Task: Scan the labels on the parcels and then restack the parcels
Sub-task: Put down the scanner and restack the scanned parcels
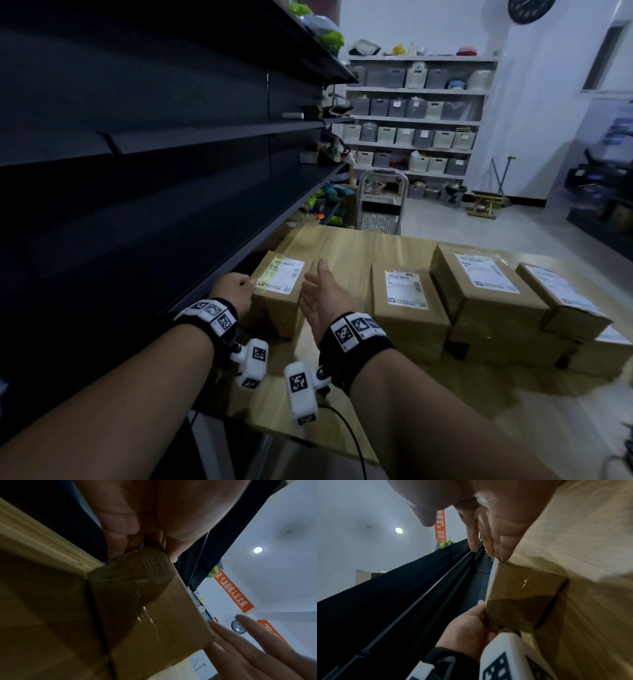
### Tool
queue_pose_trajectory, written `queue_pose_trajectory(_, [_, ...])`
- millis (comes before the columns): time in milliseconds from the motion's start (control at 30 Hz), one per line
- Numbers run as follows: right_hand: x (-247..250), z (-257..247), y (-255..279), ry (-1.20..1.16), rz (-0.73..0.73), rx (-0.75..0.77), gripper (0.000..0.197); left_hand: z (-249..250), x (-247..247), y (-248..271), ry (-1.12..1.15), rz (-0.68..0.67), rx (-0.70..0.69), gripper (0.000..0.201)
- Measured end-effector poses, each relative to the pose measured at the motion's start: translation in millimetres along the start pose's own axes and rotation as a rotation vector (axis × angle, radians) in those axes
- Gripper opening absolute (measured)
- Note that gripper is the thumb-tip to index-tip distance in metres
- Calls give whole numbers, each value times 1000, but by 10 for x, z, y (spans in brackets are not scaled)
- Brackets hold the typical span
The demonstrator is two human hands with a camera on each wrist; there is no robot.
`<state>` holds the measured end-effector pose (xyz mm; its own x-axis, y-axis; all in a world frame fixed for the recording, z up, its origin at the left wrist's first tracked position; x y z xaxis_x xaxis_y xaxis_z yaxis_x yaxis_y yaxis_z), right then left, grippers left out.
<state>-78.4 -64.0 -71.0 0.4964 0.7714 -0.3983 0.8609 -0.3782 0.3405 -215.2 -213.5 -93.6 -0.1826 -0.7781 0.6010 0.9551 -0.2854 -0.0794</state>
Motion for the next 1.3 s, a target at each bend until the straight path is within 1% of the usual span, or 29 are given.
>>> queue_pose_trajectory(67, [43,53,-51,-3,11,-24,70,-72,-19,-1,7,4,-7,32])
queue_pose_trajectory(100, [76,67,-58,-26,11,-42,68,-93,-21,1,6,7,-12,32])
queue_pose_trajectory(167, [166,76,-103,-75,0,-63,65,-117,-19,6,29,12,-17,38])
queue_pose_trajectory(200, [213,69,-116,-98,-3,-59,67,-119,-7,20,59,23,-3,42])
queue_pose_trajectory(300, [374,23,-77,-141,-12,-29,69,-49,53,90,150,124,28,55])
queue_pose_trajectory(367, [509,-45,1,-196,9,28,66,106,83,197,145,223,-13,62])
queue_pose_trajectory(400, [590,-84,53,-219,34,58,64,219,81,279,144,268,-51,59])
queue_pose_trajectory(467, [785,-145,154,-272,90,116,60,456,15,471,181,320,-128,46])
queue_pose_trajectory(533, [999,-180,229,-312,160,171,56,685,-157,665,253,298,-174,31])
queue_pose_trajectory(567, [1108,-190,259,-320,193,185,53,790,-278,754,280,253,-185,26])
queue_pose_trajectory(600, [1198,-206,302,-323,225,193,51,887,-415,836,303,191,-185,26])
queue_pose_trajectory(700, [1507,-279,429,-333,326,213,43,1071,-880,996,353,-25,-145,40])
queue_pose_trajectory(800, [1888,-306,555,-301,474,246,39,1155,-1244,1093,340,-153,-116,51])
queue_pose_trajectory(900, [2202,-246,570,-244,578,230,41,1219,-1468,1125,367,-182,-99,53])
queue_pose_trajectory(967, [2351,-206,545,-228,614,185,46,1272,-1542,1151,364,-186,-104,51])
queue_pose_trajectory(1067, [2560,-139,424,-171,622,107,72,1345,-1607,1189,390,-196,-105,45])
queue_pose_trajectory(1100, [2634,-97,351,-150,624,97,77,1351,-1624,1195,404,-197,-102,44])
queue_pose_trajectory(1200, [2734,-23,191,-61,622,36,85,1332,-1655,1188,398,-185,-93,41])
queue_pose_trajectory(1300, [2779,54,32,6,585,3,87,1286,-1648,1169,378,-154,-86,38])
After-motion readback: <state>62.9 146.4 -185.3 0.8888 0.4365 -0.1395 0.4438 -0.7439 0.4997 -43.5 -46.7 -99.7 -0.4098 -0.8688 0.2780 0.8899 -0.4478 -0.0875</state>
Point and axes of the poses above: each hand's wrist, its own y-axis away from the middle knuckle, its own x-axis out of the back of the hand, z = x × y, the point moved 3 cm from there along -y, towards the middle knuckle, and after that the axes turned 6 degrees about -x, right-handed, at the moved point
